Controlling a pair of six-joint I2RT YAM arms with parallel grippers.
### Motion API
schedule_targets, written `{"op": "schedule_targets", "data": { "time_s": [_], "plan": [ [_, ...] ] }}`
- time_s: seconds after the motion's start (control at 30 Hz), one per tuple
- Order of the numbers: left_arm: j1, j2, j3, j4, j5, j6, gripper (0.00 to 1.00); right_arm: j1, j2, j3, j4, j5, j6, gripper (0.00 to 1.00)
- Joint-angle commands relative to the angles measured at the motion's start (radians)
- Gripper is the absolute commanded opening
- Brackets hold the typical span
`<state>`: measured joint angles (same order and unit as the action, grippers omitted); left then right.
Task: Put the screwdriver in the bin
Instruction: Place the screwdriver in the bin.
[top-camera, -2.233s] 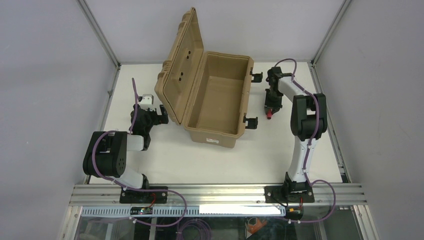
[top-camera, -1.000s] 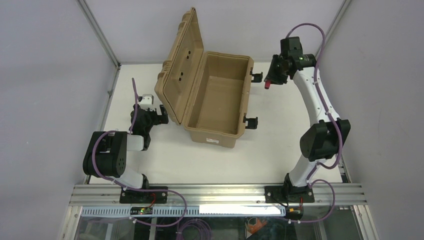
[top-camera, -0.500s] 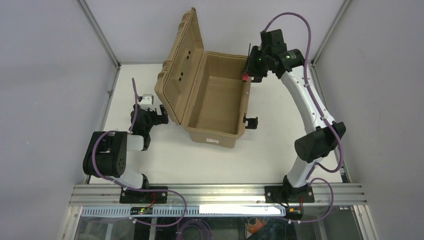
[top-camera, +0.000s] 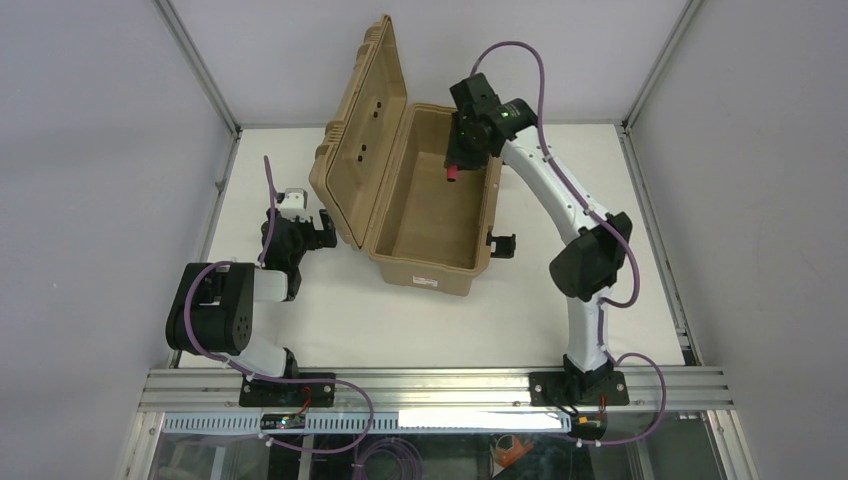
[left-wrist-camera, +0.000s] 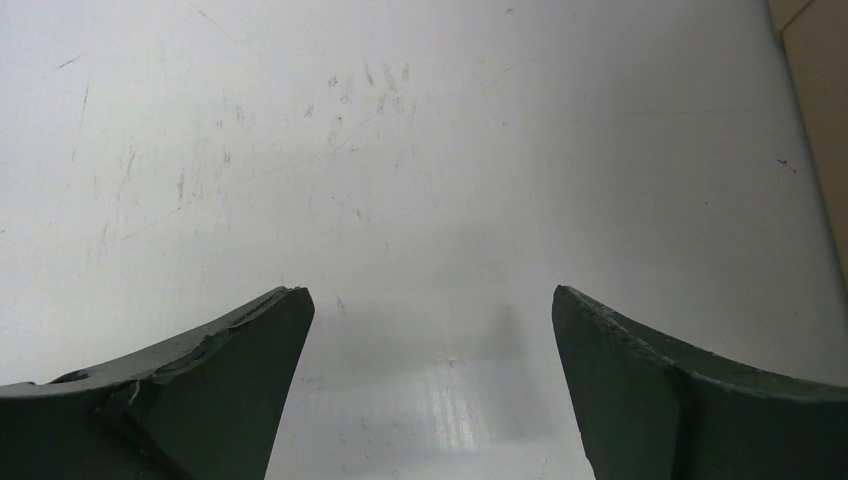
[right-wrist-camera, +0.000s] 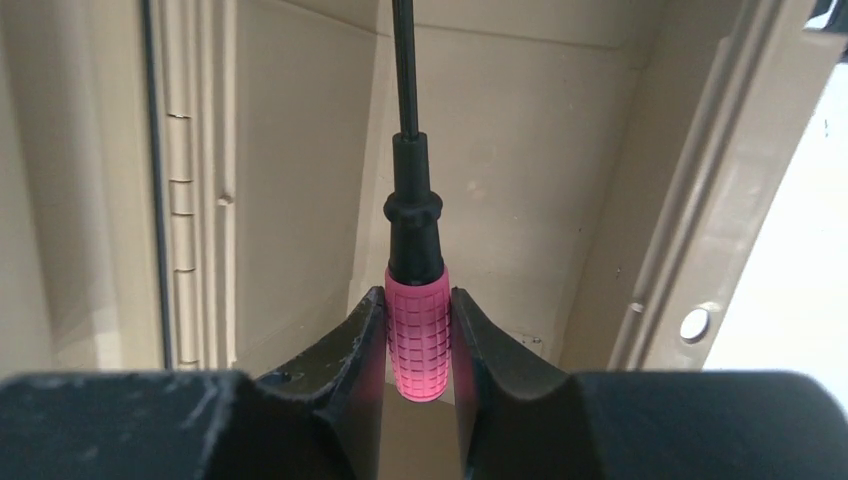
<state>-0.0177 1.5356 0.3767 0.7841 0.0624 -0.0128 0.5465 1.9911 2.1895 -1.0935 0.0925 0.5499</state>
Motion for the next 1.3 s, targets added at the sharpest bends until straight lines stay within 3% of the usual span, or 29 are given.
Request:
{"op": "schedule_targets", "data": {
  "time_s": [0.0,0.5,1.27],
  "plan": [
    [0.005,-0.029,-0.002,0.038,0.022,-0.010,0.99,0.033,0.049,0.070,-0.033,0.081,0.056,0.00],
    [0.005,-0.029,-0.002,0.038,0.022,-0.010,0.99,0.071,0.239,0.072,-0.052,0.136,0.126,0.00],
    [0.005,-0.029,-0.002,0.038,0.022,-0.010,0.99,0.068,0.428,0.036,0.037,0.076,0.106,0.00]
  ]
}}
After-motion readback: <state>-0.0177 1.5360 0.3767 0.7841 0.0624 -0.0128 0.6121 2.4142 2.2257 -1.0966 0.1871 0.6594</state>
